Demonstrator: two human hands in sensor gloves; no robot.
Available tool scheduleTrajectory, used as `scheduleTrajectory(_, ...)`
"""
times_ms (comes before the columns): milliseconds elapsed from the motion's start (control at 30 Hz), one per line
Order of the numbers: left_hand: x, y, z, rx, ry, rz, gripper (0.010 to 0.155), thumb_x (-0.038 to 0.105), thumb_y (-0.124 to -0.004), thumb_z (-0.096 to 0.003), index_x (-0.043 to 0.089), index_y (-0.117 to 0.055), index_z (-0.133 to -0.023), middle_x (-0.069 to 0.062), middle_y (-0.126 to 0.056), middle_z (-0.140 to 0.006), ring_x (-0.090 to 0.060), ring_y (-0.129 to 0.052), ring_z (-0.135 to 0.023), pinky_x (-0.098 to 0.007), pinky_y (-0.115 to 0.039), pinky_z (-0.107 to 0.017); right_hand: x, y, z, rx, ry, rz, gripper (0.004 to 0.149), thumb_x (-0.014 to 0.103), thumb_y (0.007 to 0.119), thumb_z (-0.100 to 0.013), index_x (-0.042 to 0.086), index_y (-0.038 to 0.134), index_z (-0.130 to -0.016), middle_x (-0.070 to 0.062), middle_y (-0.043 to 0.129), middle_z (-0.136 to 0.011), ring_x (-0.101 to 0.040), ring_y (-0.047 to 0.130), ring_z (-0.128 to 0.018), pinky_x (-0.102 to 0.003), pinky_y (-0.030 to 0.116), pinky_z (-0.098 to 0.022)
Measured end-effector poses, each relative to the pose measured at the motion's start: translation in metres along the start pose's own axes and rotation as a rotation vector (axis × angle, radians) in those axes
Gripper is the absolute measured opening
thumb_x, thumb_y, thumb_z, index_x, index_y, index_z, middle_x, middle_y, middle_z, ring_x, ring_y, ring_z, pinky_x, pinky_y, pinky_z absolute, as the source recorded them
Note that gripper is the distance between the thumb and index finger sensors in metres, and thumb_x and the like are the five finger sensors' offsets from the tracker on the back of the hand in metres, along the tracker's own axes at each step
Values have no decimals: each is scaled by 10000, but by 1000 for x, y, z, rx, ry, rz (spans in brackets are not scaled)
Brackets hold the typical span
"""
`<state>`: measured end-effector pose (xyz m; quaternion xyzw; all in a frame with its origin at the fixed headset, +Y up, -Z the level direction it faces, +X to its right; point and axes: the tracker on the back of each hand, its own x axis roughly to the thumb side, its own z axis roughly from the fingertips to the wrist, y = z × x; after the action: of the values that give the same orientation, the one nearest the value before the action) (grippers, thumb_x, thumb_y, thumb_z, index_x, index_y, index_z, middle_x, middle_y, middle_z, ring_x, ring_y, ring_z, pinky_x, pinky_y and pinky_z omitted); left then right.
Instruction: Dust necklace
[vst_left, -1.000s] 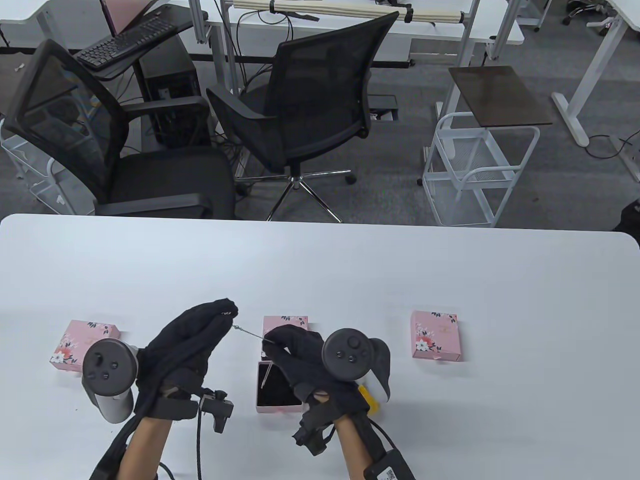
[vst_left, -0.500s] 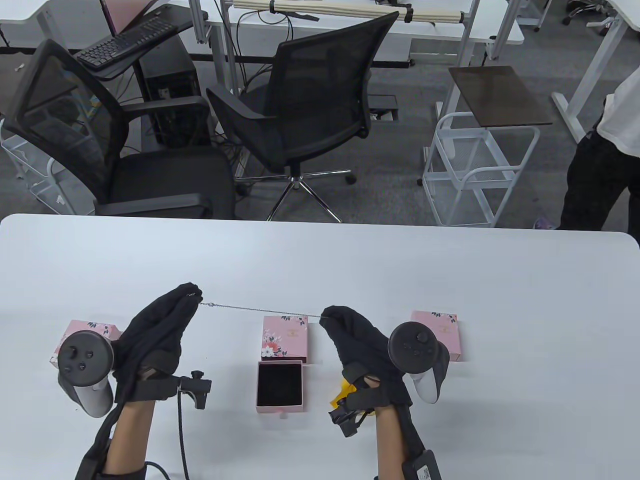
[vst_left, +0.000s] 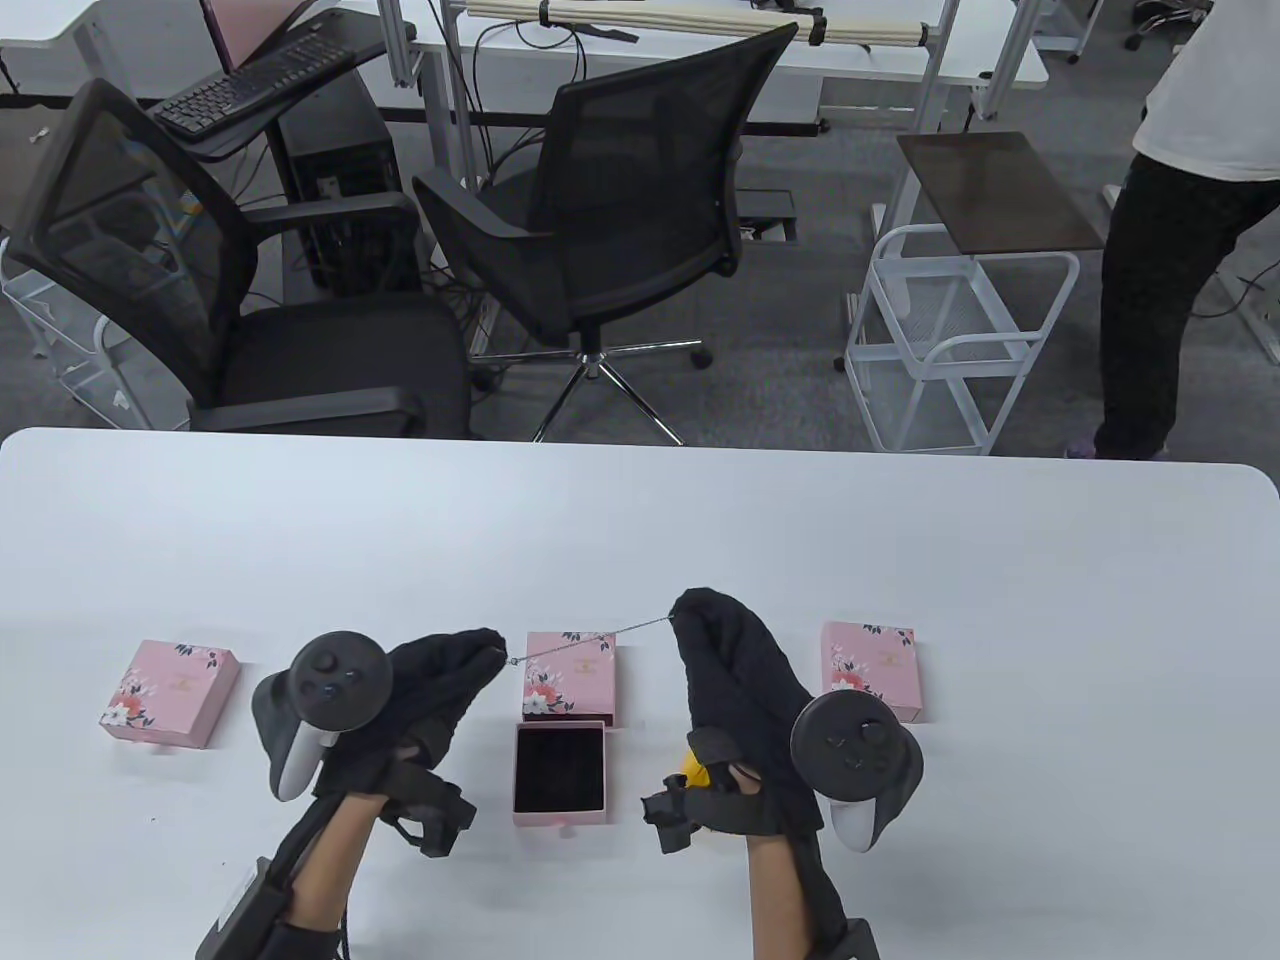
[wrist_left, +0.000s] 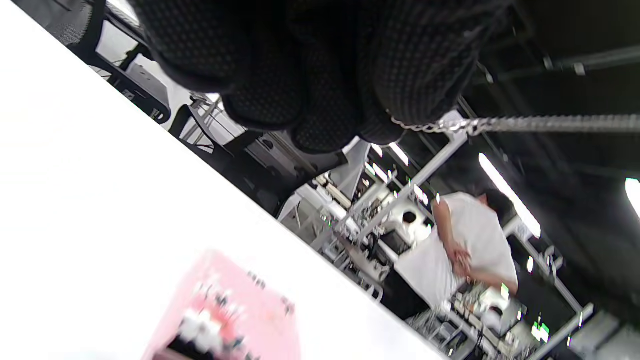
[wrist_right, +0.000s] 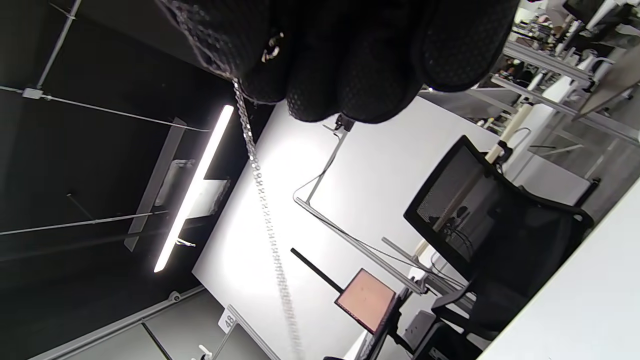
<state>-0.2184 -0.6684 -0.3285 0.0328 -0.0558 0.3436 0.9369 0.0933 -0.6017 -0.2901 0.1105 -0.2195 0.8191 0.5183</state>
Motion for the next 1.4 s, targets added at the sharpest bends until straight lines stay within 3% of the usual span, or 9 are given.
scheduleTrajectory(233,19,-36,3,-138,-80,-88,374,422,-869,-559,269,-935,-894,-38,-986,-894,-275,-901,-801,-452,-806,-566,20,6,5,9,-65,56,362,297,700,-659,121,721,-975,-221,800,-936,-458,816,-764,-599,671,-628)
scheduleTrajectory(467,20,-48,4,-186,-78,-131,387,436,-868,-559,276,-922,-908,-42,-972,-919,-284,-888,-816,-456,-800,-574,25,10,7,14,-83,93,363,306,707,-660,125,730,-974,-218,807,-935,-457,818,-766,-602,669,-631)
scheduleTrajectory(700,15,-26,3,-185,-40,-48,528,497,-845,-569,220,-832,-1018,-100,-906,-997,-325,-844,-855,-480,-770,-601,25,11,8,-10,-97,79,359,307,715,-656,136,741,-971,-213,810,-936,-458,820,-768,-604,669,-632)
scheduleTrajectory(833,22,-5,9,-93,-69,58,560,501,-832,-576,207,-793,-1051,-118,-873,-1027,-344,-820,-874,-492,-755,-616,25,10,7,12,-88,88,358,305,721,-656,138,748,-971,-218,811,-938,-465,817,-772,-610,665,-632)
scheduleTrajectory(933,36,7,19,-4,-186,165,558,505,-816,-581,216,-782,-1057,-108,-866,-1036,-342,-812,-898,-498,-749,-640,27,10,6,58,-92,93,355,307,729,-655,145,759,-969,-220,801,-951,-475,805,-786,-620,653,-638)
scheduleTrajectory(1100,63,8,34,-11,-329,372,572,501,-837,-563,208,-785,-1052,-99,-896,-1017,-327,-861,-878,-490,-783,-625,35,17,6,171,-135,165,352,314,744,-652,163,775,-968,-234,768,-991,-497,766,-829,-640,626,-654)
scheduleTrajectory(1267,67,6,37,25,-292,242,479,464,-850,-566,218,-864,-977,-68,-997,-895,-257,-964,-756,-432,-857,-532,40,33,9,241,-177,201,348,328,748,-649,196,781,-969,-242,736,-1024,-509,735,-858,-645,612,-667)
scheduleTrajectory(1333,65,6,36,23,-297,287,381,438,-863,-563,244,-940,-881,-35,-1066,-772,-214,-1015,-656,-403,-887,-459,38,38,9,261,-170,208,348,331,743,-651,203,776,-973,-246,728,-1032,-511,731,-863,-645,609,-668)
scheduleTrajectory(1400,64,9,34,-12,-302,308,376,434,-866,-559,234,-955,-864,-37,-1079,-739,-207,-1024,-622,-396,-891,-435,33,39,8,243,-142,227,350,325,731,-656,192,764,-978,-248,728,-1030,-513,731,-860,-641,613,-667)
